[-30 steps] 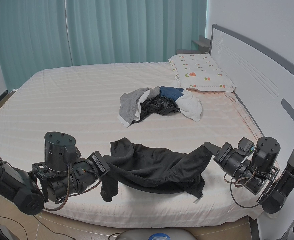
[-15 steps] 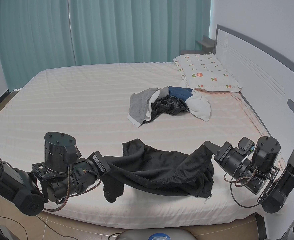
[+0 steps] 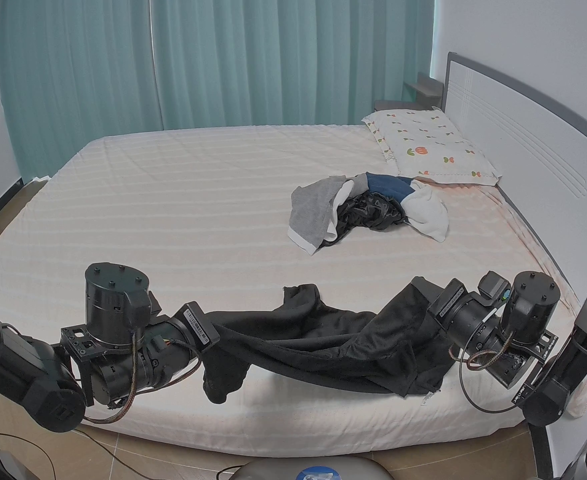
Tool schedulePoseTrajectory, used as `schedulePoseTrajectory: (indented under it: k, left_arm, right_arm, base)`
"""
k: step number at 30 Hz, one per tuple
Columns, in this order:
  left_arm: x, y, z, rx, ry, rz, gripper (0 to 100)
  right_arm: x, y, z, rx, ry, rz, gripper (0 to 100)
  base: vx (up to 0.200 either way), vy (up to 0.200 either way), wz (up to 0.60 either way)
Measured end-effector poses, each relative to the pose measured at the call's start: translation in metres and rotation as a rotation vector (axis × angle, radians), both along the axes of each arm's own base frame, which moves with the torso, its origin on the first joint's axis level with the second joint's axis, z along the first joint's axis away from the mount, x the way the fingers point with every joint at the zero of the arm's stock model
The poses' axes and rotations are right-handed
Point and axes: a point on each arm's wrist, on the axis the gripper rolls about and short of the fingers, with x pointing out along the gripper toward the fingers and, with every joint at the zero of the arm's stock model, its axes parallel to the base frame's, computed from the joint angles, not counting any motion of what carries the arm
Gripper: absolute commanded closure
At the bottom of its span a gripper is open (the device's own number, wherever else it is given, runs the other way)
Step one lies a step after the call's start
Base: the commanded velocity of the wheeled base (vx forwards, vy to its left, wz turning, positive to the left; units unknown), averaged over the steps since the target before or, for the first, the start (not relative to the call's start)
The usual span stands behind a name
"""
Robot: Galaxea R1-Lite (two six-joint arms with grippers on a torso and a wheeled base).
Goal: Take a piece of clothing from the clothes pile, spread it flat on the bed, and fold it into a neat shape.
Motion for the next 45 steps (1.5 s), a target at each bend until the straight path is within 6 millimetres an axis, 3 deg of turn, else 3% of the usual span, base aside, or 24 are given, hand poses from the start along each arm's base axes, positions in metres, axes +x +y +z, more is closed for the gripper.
schedulePoseTrajectory:
  k: [45]
  left_arm:
    - [-0.01, -0.004, 0.013, 0.018, -0.065, 0.035, 100]
  right_arm:
    - [-0.001, -0.003, 0.02, 0.036, -0.07, -0.043, 100]
  base:
    - [0.0, 0.2, 0.0]
